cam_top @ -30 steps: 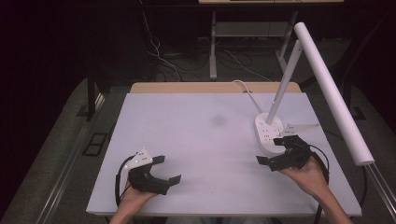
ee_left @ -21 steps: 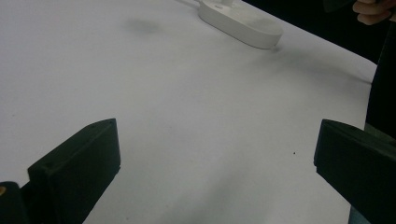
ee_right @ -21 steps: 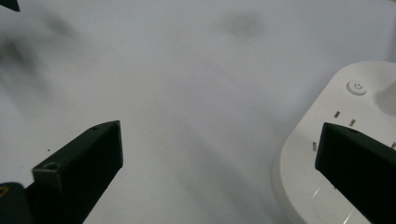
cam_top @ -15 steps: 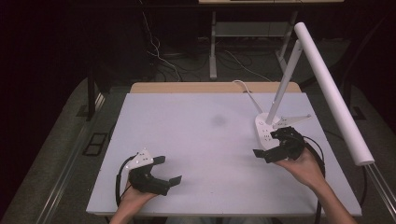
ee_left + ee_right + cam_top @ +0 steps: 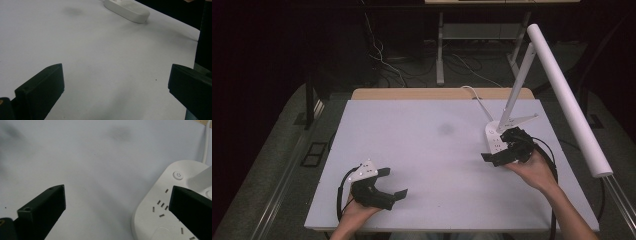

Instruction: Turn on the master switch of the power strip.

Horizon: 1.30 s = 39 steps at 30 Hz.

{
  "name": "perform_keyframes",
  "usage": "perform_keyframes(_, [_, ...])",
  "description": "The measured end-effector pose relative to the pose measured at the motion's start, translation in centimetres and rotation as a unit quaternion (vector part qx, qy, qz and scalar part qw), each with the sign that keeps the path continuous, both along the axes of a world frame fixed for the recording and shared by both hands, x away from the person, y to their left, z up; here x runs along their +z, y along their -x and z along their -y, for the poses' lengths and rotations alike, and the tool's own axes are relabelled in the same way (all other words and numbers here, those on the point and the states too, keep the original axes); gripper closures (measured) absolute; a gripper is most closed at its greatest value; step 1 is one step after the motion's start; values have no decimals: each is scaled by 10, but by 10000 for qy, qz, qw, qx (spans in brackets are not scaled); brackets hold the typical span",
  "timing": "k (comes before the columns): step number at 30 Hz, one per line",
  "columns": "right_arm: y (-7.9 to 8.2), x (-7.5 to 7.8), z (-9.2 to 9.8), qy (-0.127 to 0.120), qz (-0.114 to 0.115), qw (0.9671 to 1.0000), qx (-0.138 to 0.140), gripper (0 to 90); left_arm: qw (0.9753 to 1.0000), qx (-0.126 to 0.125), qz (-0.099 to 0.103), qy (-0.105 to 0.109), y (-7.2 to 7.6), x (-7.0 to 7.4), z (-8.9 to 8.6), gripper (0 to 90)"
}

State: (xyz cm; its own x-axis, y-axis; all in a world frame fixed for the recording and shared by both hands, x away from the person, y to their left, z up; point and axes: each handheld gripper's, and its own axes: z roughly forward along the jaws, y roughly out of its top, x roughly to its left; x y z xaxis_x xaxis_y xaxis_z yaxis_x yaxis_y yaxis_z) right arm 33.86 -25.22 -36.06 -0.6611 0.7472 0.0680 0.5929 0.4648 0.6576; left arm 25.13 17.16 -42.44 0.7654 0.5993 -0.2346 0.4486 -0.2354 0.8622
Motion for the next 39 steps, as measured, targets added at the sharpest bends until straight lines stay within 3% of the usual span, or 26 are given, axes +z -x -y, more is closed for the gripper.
perform_keyframes(19, [-26,11,-15,473,45,9988,74,5,10000,-10,-2,55,0,1,-1,0])
perform_keyframes(21, [-29,13,-17,462,25,9989,112,81,10000,-14,-2,57,0,1,-1,0])
perform_keyframes(26, [-36,13,-21,727,-14,9973,96,225,10000,-26,-3,66,0,1,-1,0])
perform_keyframes(32, [-45,13,-27,985,-63,9951,95,517,10000,-14,-15,81,-1,1,-1,0])
perform_keyframes(37, [-49,11,-30,1219,-2,9925,18,644,10000,-32,-13,55,-1,0,-2,0])
perform_keyframes(38, [-52,11,-31,1289,16,9917,-10,709,10000,-36,-14,55,-1,1,-2,0])
perform_keyframes(39, [-52,11,-31,1289,16,9917,-10,709,10000,-30,-14,51,-1,1,-2,0])
